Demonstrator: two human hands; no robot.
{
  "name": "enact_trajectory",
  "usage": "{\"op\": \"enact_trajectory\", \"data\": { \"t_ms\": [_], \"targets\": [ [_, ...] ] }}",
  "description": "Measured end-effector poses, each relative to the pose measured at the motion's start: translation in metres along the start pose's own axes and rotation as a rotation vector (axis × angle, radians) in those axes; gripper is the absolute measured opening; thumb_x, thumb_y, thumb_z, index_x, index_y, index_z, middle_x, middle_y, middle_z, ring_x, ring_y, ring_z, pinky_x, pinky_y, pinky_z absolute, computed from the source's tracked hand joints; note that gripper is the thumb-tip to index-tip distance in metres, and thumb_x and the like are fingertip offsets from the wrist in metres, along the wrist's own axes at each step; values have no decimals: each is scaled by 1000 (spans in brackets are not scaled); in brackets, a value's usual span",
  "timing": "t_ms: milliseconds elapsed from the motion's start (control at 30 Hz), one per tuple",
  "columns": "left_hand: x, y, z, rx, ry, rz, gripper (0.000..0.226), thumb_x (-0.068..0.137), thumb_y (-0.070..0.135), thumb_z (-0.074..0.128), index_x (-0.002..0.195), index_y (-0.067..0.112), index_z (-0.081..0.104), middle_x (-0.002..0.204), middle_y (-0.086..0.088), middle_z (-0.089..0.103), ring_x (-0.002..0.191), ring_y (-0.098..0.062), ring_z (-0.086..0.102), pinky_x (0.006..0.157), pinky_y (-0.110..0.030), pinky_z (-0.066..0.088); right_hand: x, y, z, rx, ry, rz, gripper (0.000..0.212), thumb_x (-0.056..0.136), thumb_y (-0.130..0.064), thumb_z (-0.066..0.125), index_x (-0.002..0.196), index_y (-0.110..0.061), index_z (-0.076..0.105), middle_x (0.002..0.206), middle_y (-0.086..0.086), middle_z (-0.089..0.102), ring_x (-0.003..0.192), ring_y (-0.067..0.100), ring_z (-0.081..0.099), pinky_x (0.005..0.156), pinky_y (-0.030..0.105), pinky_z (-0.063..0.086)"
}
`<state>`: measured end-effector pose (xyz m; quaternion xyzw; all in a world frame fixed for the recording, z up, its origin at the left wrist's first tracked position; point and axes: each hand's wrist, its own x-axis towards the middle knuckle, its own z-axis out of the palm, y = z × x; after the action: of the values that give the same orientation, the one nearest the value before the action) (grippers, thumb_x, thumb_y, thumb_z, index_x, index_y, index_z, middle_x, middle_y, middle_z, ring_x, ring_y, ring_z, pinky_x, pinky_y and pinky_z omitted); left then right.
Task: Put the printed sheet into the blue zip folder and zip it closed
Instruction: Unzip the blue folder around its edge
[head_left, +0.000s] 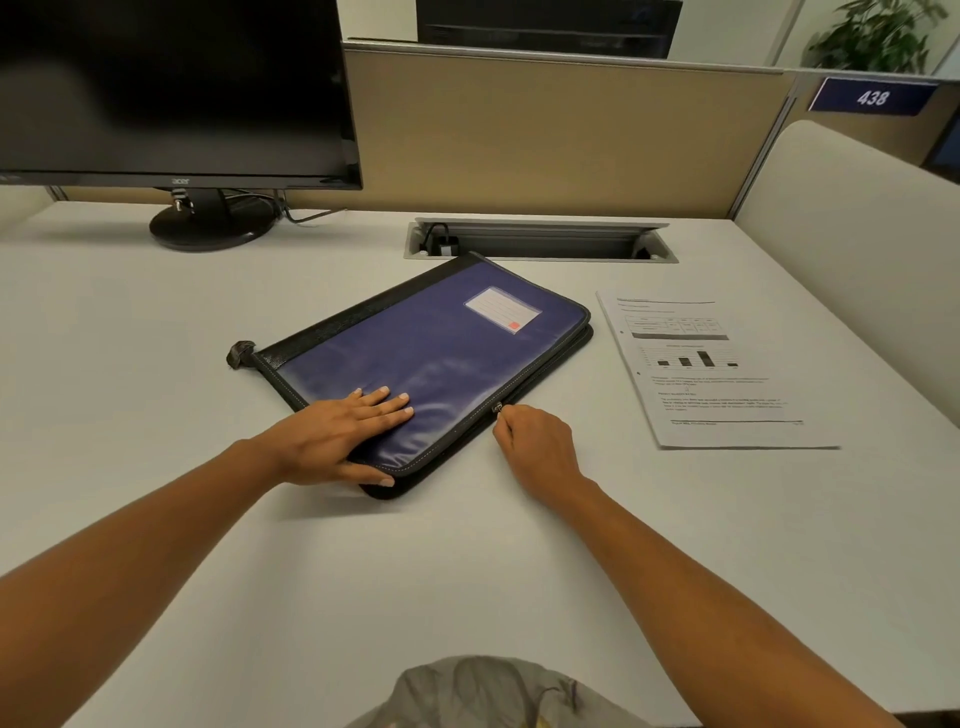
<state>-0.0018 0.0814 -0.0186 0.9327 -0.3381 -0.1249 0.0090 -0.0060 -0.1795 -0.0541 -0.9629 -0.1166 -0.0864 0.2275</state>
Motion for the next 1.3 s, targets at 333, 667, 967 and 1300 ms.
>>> {"op": "enact_trajectory", "data": {
  "t_ms": [333,667,967,1300],
  "targets": [
    [1,0,2,-32,20,0,112,55,93,0,143,23,-1,150,9,-6,143,-15,-4,118,-30,2,-2,-1,-3,-41,-95,-58,44,93,-19,36,54,-23,15,52,-4,26,58,21,33,56,30,22],
    [0,3,1,-43,22,-10,115,56,92,-1,145,21,5,151,6,-5,143,-15,-4,117,-28,0,-2,0,-6,-26,-124,-104,29,91,-15,37,63,-12,33,55,0,33,57,23,33,56,32,23],
    [-1,3,4,-60,40,-13,112,58,92,0,143,19,1,151,5,-4,142,-16,-5,116,-29,-2,-2,-1,-7,-57,-169,-136,43,91,-16,37,53,-23,18,52,-5,28,59,23,35,58,31,24],
    [6,32,4,49,117,-204,91,78,69,46,146,19,15,156,0,12,144,-22,10,116,-43,13,-4,-2,-3,-53,-100,-112,33,89,-16,38,58,-16,27,54,-2,31,57,22,32,54,30,22]
  ]
}}
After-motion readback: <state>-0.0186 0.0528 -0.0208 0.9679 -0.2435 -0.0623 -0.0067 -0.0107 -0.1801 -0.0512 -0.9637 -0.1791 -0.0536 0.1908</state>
